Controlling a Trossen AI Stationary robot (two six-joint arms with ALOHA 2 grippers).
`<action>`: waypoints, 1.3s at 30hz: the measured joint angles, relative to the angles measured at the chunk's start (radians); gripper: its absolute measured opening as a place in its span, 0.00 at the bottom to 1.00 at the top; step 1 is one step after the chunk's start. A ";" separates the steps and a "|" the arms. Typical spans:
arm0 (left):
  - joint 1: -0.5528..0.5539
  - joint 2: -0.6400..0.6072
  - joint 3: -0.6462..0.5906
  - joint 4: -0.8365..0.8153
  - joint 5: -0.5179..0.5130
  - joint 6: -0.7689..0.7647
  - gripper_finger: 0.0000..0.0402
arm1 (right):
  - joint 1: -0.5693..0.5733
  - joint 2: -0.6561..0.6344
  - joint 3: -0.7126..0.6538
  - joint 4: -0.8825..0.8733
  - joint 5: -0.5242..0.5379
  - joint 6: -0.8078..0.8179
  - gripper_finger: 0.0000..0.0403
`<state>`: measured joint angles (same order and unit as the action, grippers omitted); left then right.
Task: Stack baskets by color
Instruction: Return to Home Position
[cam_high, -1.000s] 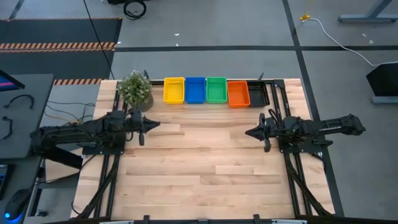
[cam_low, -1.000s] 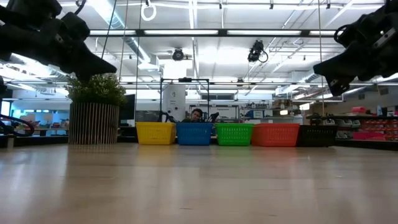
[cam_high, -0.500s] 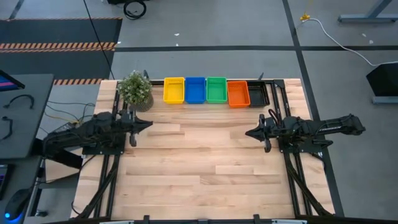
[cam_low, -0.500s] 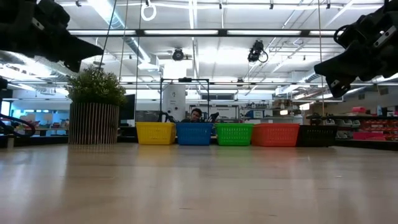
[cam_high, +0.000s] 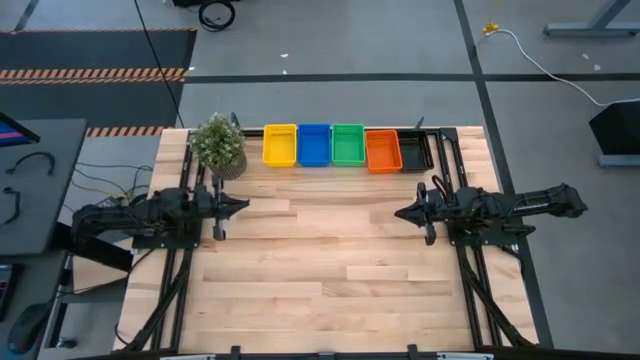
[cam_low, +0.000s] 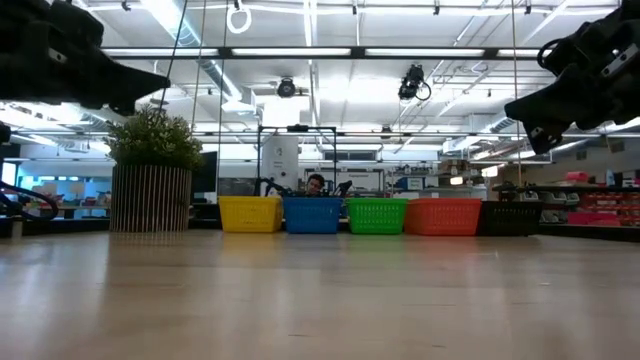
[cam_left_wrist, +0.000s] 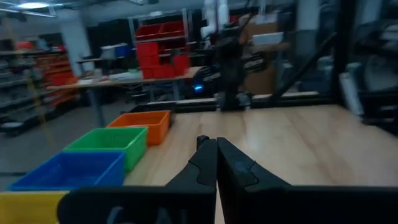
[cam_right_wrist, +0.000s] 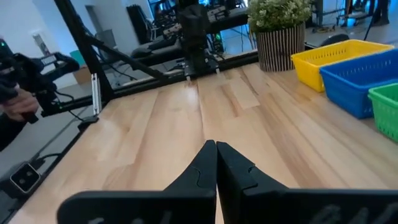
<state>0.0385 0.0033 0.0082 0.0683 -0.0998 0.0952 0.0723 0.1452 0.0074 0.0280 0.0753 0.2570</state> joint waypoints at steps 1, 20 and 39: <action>-0.005 0.001 0.000 -0.005 -0.026 0.012 0.01 | 0.000 -0.005 0.000 -0.002 -0.005 -0.009 0.01; -0.064 0.015 0.000 -0.031 -0.053 -0.046 0.01 | 0.005 -0.140 -0.001 0.022 0.083 -0.140 0.01; -0.078 0.068 -0.002 -0.006 -0.056 -0.047 0.05 | 0.003 -0.137 -0.001 0.032 -0.042 -0.031 0.04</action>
<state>-0.0399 0.0713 0.0067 0.0622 -0.1561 0.0483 0.0757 0.0082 0.0067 0.0596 0.0330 0.2260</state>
